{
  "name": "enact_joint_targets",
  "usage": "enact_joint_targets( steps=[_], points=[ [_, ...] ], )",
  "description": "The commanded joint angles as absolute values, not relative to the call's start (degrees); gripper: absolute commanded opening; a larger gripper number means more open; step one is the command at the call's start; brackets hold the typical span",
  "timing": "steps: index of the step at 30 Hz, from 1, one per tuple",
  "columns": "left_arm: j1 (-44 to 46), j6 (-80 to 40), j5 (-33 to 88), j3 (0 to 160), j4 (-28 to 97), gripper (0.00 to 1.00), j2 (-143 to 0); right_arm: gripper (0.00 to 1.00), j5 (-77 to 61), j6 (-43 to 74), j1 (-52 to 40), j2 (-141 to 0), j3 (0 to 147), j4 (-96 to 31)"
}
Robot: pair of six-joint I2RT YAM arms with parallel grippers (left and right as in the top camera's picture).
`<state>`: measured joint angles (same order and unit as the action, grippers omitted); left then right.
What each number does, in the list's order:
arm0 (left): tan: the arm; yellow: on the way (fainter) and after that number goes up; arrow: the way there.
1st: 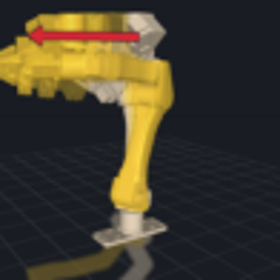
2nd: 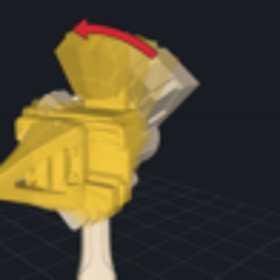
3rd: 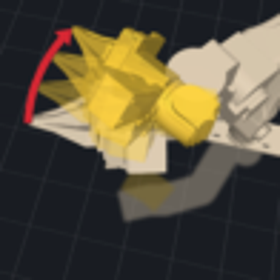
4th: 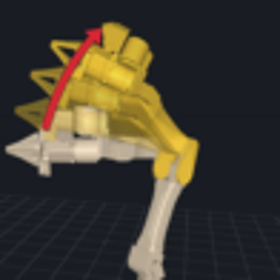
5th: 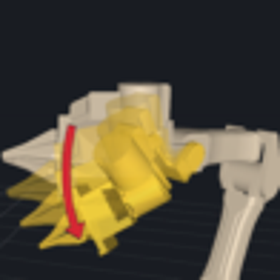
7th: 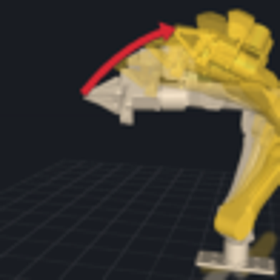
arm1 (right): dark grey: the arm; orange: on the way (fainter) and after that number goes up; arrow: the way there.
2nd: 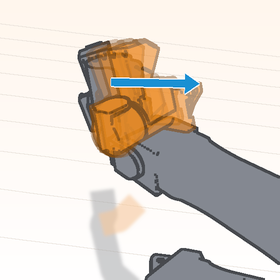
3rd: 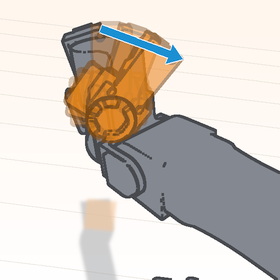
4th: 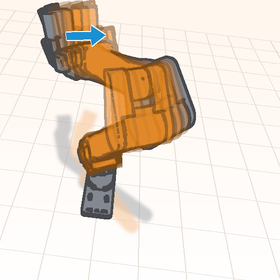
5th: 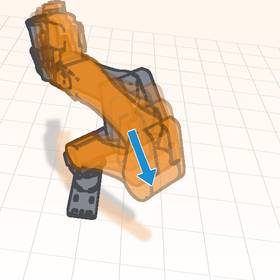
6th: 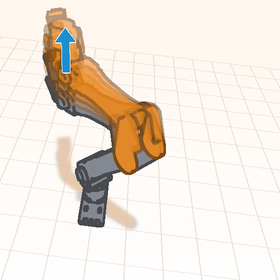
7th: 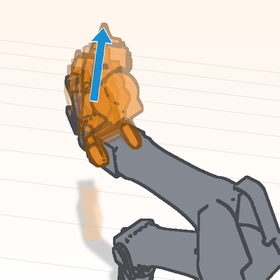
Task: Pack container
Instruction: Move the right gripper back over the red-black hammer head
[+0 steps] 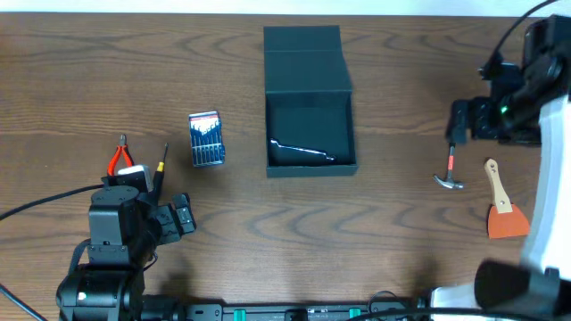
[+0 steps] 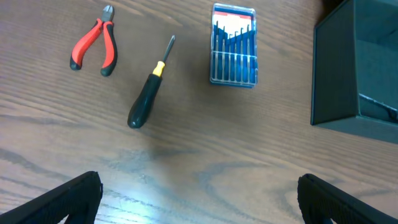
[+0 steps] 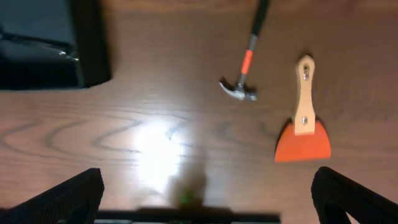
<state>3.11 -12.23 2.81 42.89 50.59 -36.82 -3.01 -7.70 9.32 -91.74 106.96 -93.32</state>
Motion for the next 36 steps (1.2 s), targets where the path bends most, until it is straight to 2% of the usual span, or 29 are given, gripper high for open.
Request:
enact_joint_targets(
  steps=[1,7,12,17,21,23,28,36],
  points=[
    [3.31,-12.78,2.5,44.01,50.46,0.98,-36.97,0.99,-2.59,-10.48,6.72,-83.57,99.59,-91.05],
    [3.31,-12.78,2.52,44.01,50.46,0.98,-36.97,0.99,-0.19,-13.13,7.66,-74.56,77.95,-80.79],
    [3.31,-12.75,2.5,44.01,50.43,0.99,-36.97,0.99,-0.34,-22.61,10.72,-74.24,64.45,-69.43],
    [3.31,-12.75,2.5,44.01,50.43,0.99,-36.97,0.99,-7.6,-34.0,12.84,-79.29,63.31,-60.31],
    [3.31,-12.75,2.5,44.01,50.43,0.99,-36.97,0.99,-7.88,-40.14,13.02,-83.44,63.31,-59.57],
    [3.31,-12.75,2.5,44.01,50.43,0.98,-36.97,0.99,-6.13,-40.14,13.3,-85.86,63.31,-58.81],
    [3.31,-12.75,2.5,44.01,50.48,0.99,-36.97,0.9,-0.49,-38.96,13.32,-91.79,63.31,-57.23],
    [3.31,-12.73,2.48,44.01,50.43,0.99,-36.97,0.97,2.96,-36.71,14.83,-93.67,63.31,-53.91]
  ],
)
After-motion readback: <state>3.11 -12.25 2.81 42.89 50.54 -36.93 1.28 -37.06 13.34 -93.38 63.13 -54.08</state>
